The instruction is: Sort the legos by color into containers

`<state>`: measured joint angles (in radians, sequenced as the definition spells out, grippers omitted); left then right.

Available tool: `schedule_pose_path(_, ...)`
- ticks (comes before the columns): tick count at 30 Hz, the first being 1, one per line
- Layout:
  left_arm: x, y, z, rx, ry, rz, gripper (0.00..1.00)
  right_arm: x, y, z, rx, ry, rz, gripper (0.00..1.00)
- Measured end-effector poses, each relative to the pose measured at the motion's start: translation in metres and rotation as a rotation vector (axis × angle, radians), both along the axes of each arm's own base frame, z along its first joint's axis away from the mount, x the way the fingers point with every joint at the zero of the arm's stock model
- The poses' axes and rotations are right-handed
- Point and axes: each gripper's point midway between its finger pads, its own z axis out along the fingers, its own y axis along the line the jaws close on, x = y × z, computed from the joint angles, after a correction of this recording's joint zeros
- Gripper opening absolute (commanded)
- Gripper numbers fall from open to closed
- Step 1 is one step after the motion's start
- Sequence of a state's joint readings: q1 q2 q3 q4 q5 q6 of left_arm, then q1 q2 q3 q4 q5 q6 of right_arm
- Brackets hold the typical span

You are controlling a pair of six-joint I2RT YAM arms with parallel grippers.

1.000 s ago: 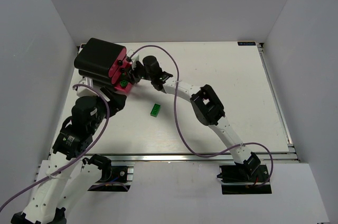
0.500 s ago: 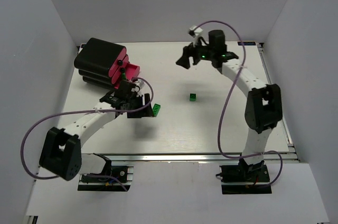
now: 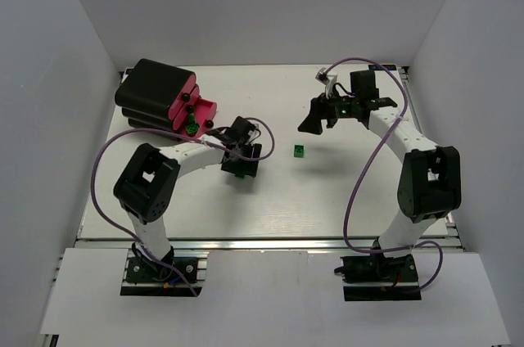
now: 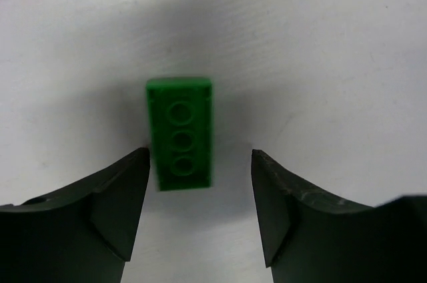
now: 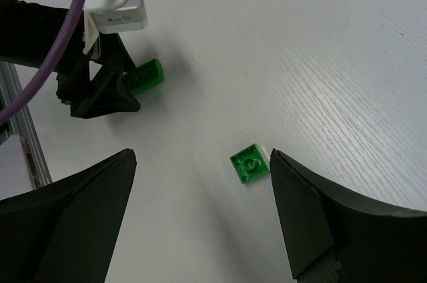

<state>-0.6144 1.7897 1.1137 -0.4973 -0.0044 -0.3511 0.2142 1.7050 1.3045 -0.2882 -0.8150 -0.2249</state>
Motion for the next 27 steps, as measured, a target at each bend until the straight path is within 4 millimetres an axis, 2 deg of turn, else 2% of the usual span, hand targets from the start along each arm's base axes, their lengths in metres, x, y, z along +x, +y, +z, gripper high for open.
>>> schedule_pose_path(3,0.011,-0.002,-0.001,0.063,-0.045,0.016,0.59,0.002,-0.005,0.002,0.011,0.006,-0.01,0.86)
schedule_pose_path(4,0.012,-0.001,-0.003,0.09,-0.052,0.024,0.47,0.002,-0.006,0.003,0.016,0.007,-0.011,0.86)
schedule_pose_path(7,0.016,0.005,-0.003,0.148,-0.076,0.045,0.27,0.004,-0.01,0.004,0.022,0.008,-0.017,0.86)
schedule_pose_path(13,0.024,0.021,0.003,0.231,-0.12,0.105,0.15,0.005,-0.014,0.005,0.028,0.008,-0.021,0.82)
schedule_pose_path(15,0.034,0.028,0.012,0.257,-0.146,0.137,0.06,0.005,-0.014,0.005,0.027,0.006,-0.02,0.76)
schedule_pose_path(16,0.041,0.033,0.018,0.279,-0.165,0.158,0.05,0.004,-0.014,0.005,0.027,0.005,-0.019,0.72)
schedule_pose_path(17,0.052,0.038,0.026,0.3,-0.191,0.184,0.03,0.004,-0.014,0.005,0.025,0.002,-0.017,0.63)
schedule_pose_path(19,0.078,0.048,0.042,0.343,-0.246,0.237,0.0,0.004,-0.015,0.004,0.019,-0.005,-0.01,0.5)
schedule_pose_path(20,0.09,0.053,0.049,0.358,-0.272,0.262,0.0,0.003,-0.015,0.003,0.017,-0.007,-0.006,0.37)
schedule_pose_path(21,0.102,0.061,0.056,0.379,-0.293,0.289,0.0,0.002,-0.014,0.002,0.015,-0.007,0.0,0.31)
schedule_pose_path(23,0.125,0.078,0.067,0.427,-0.324,0.341,0.0,-0.002,-0.014,-0.001,0.011,0.001,0.008,0.26)
schedule_pose_path(27,0.156,0.114,0.076,0.525,-0.348,0.424,0.01,-0.005,-0.015,-0.004,0.006,0.017,0.011,0.26)
